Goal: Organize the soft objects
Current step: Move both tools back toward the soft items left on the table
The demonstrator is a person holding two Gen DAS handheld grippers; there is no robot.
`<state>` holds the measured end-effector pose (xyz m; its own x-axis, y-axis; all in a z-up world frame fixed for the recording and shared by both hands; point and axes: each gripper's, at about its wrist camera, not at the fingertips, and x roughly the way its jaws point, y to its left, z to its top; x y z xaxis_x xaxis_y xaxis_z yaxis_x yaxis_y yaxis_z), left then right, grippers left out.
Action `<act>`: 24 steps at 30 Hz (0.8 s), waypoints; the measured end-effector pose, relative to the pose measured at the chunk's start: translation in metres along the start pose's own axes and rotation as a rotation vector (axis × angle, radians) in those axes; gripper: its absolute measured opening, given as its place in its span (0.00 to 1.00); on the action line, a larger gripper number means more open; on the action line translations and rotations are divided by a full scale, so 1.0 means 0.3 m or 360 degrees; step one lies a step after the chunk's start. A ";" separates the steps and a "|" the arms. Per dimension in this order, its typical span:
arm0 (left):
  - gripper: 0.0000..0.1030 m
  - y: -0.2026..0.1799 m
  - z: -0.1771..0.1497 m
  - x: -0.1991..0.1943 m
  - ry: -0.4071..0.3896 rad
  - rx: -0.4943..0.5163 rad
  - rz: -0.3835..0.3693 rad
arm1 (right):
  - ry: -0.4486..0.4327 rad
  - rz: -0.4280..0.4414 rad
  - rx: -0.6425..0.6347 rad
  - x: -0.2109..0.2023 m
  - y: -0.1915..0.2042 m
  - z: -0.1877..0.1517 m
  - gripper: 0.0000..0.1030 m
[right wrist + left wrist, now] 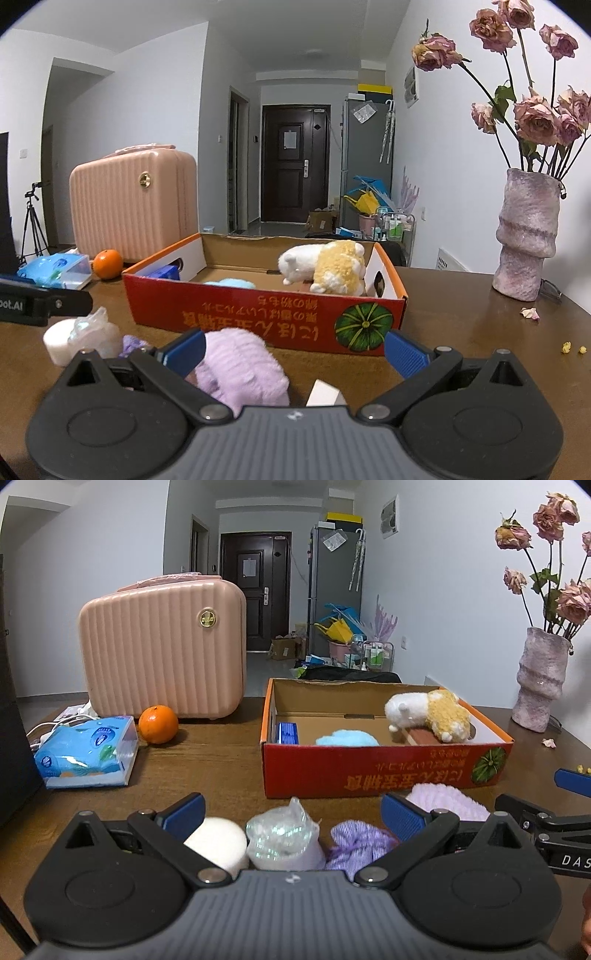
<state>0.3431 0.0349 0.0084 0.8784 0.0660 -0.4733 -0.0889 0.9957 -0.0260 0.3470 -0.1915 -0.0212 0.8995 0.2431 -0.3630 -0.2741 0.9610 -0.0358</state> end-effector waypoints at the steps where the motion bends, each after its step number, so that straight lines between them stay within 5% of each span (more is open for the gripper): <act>1: 1.00 0.002 -0.005 -0.007 0.0002 0.0000 -0.0002 | 0.0003 0.0002 -0.0005 -0.007 0.003 -0.003 1.00; 24: 1.00 0.077 -0.123 -0.130 0.0098 -0.0001 -0.0063 | 0.0093 0.0112 -0.0106 -0.150 0.095 -0.087 1.00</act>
<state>0.2895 0.0530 -0.0063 0.8505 0.0227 -0.5255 -0.0551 0.9974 -0.0461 0.2897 -0.1785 -0.0302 0.8564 0.2996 -0.4205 -0.3596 0.9305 -0.0693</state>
